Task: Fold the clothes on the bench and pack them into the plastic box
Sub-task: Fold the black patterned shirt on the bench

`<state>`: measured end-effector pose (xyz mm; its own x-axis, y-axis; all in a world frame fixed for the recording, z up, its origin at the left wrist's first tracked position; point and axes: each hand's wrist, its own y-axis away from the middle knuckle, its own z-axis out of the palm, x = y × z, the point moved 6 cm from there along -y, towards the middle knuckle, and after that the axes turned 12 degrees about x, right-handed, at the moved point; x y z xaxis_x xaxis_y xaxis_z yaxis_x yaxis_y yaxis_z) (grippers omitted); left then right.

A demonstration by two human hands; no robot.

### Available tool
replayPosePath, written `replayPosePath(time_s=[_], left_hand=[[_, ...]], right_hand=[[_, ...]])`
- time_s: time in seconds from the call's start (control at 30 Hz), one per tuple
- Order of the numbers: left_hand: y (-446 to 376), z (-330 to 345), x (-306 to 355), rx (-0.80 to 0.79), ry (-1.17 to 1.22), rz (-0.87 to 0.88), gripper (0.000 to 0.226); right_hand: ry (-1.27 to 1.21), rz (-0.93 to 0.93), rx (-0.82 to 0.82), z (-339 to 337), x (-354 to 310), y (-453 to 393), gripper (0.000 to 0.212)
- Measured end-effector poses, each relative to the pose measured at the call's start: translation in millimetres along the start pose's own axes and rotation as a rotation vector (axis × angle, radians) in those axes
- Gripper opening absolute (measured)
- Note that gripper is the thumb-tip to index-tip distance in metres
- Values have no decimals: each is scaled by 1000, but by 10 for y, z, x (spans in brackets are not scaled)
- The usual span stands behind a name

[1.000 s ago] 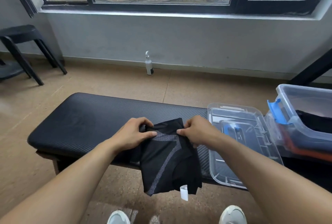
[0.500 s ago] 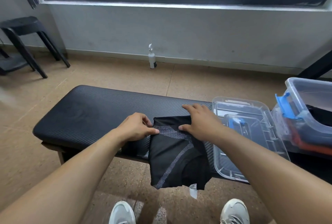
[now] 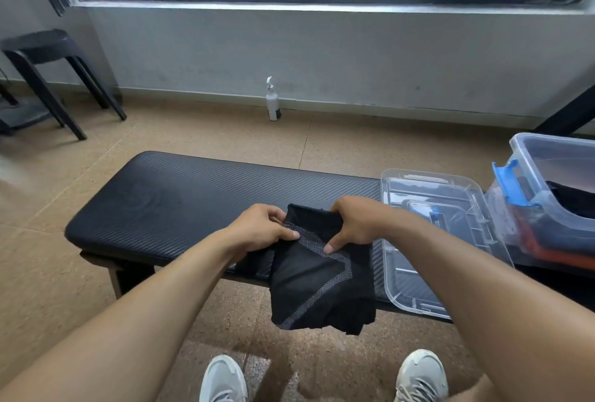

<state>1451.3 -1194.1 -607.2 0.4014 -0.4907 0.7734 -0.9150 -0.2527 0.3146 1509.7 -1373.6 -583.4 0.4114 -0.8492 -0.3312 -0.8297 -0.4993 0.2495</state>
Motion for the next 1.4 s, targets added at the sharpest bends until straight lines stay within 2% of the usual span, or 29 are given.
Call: replayPosePath(time_s=[0.1, 0.23, 0.4, 0.47, 0.57, 0.73, 0.87, 0.97, 1.07, 1.13, 1.3, 1.4], left_hand=[[35, -29, 113, -28, 127, 101, 17], [57, -128, 280, 28, 150, 275, 19], [68, -291, 401, 204, 247, 288, 17], [52, -309, 389, 259, 213, 284, 22], [50, -306, 355, 280, 57, 307, 30], [134, -322, 319, 136, -156, 385, 22], [221, -271, 268, 41, -403, 405, 29], [272, -210, 191, -76, -543, 368, 43], [312, -176, 171, -116, -524, 336, 45], [320, -176, 195, -80, -479, 333, 36], [285, -292, 195, 115, -338, 299, 29], [303, -369, 237, 253, -298, 342, 26]], right_hand=[[-83, -31, 30, -103, 24, 64, 41], [-147, -17, 152, -331, 77, 148, 52], [14, -80, 589, -629, -81, 292, 33], [49, -120, 668, -620, -131, 328, 27], [50, -129, 622, -537, -140, 335, 18], [39, -182, 438, -398, -187, 454, 20], [-29, -279, 298, -288, -291, 600, 22], [-22, -284, 115, -112, -330, 683, 32], [0, -257, -8, 40, -317, 737, 46], [30, -245, 21, 65, -323, 758, 50], [241, -288, 317, 246, -566, 840, 61], [293, -334, 420, 444, -677, 875, 53]])
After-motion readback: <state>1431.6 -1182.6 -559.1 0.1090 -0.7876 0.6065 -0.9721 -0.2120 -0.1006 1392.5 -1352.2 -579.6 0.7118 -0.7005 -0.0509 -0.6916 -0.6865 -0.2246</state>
